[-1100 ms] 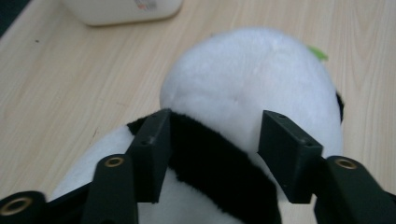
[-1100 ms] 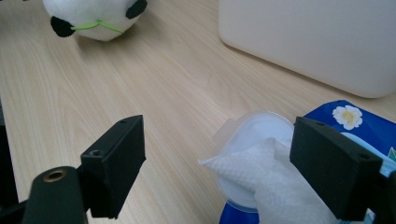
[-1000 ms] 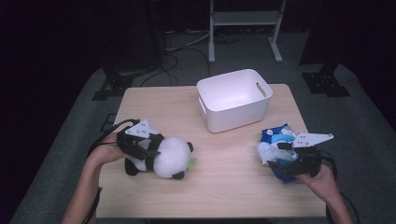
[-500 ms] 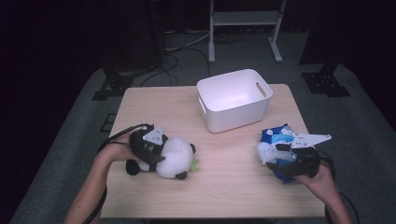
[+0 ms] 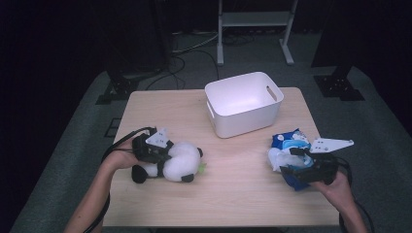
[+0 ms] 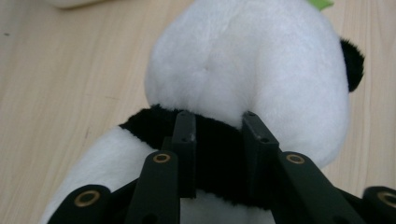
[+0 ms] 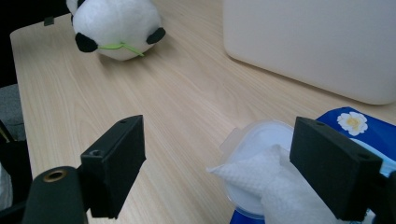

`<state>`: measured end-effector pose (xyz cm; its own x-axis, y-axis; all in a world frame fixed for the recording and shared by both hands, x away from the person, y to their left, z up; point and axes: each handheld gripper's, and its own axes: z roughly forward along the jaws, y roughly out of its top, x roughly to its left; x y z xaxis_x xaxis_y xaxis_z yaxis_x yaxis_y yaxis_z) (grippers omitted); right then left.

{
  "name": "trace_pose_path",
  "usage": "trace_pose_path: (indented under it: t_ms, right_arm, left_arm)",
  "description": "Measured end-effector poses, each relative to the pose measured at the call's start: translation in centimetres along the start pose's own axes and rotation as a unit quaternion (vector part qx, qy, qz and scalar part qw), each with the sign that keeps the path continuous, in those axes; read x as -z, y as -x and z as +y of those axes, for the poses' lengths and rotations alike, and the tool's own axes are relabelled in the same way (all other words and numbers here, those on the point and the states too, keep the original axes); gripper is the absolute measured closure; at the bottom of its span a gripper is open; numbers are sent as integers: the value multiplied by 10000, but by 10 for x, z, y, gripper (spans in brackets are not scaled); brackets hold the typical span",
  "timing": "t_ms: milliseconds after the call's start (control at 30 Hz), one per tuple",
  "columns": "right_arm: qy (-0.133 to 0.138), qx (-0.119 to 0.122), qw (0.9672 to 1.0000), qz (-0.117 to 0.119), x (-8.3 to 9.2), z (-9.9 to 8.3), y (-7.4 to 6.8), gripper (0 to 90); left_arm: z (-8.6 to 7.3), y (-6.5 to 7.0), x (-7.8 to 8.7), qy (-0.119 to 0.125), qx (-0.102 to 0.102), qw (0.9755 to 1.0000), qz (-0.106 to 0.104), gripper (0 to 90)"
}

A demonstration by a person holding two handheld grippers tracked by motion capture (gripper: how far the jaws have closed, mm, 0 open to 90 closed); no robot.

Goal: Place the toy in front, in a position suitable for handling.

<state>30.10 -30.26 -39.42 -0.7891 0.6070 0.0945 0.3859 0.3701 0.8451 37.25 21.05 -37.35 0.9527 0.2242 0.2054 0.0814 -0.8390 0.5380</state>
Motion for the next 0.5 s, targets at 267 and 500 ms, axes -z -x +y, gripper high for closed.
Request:
trace_pose_path:
  t_ms: [267, 500]
  right_arm:
    - [42, -5, 10000, 12, 0, 1, 1, 169]
    - [92, -42, 9999, 32, 3, 2, 3, 169]
  left_arm:
    - [1, 0, 7, 220, 205, 9995, 111, 774]
    - [35, 9, 10, 358, 106, 9992, 126, 791]
